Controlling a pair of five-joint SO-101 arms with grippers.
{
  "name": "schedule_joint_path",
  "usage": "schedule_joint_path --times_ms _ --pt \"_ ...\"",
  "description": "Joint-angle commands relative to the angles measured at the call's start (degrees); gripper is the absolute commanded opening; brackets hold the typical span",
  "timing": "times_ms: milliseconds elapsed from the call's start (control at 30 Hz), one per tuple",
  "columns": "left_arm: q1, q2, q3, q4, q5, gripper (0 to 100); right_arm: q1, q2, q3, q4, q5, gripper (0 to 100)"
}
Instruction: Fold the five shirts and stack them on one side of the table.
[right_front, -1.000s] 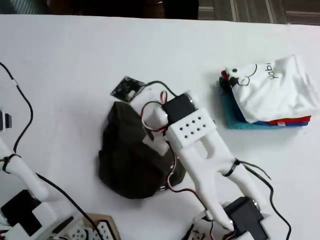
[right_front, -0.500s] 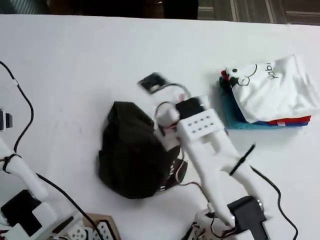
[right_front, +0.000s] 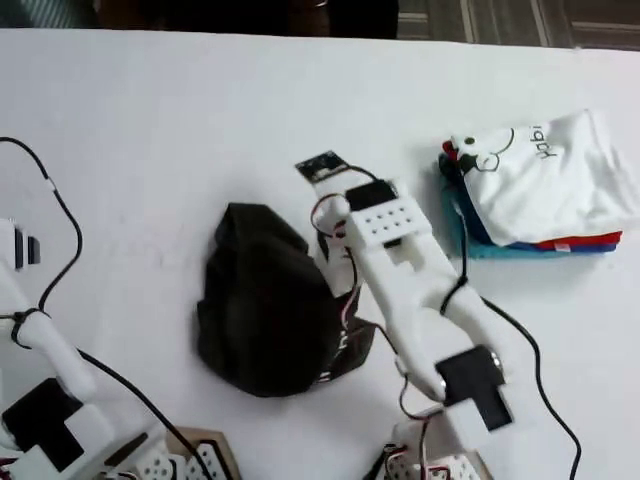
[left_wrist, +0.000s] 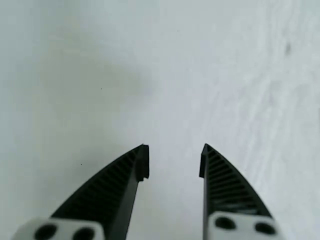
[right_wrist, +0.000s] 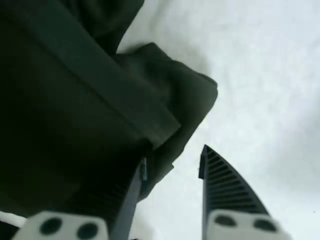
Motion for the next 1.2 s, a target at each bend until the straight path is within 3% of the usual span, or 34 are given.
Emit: schedule_joint_path --times_ms 0,467,900,1167 --pt "0.5 -2.2 0.0 -1.1 -0.1 18 -0.6 2.1 -5.8 1.1 -0.4 15.9" --pt "0.7 -2.5 0.0 -1.3 -0.1 18 -0.5 12.7 -11.3 1.8 -0.4 15.9" --pt "0.7 -2.3 0.0 -1.3 -0.2 18 -3.2 3.8 -18.0 5.8 -0.2 15.9" --pt "0.6 -2.5 0.0 -1.3 -0.2 18 -5.4 9.7 -15.2 5.4 -0.2 15.9"
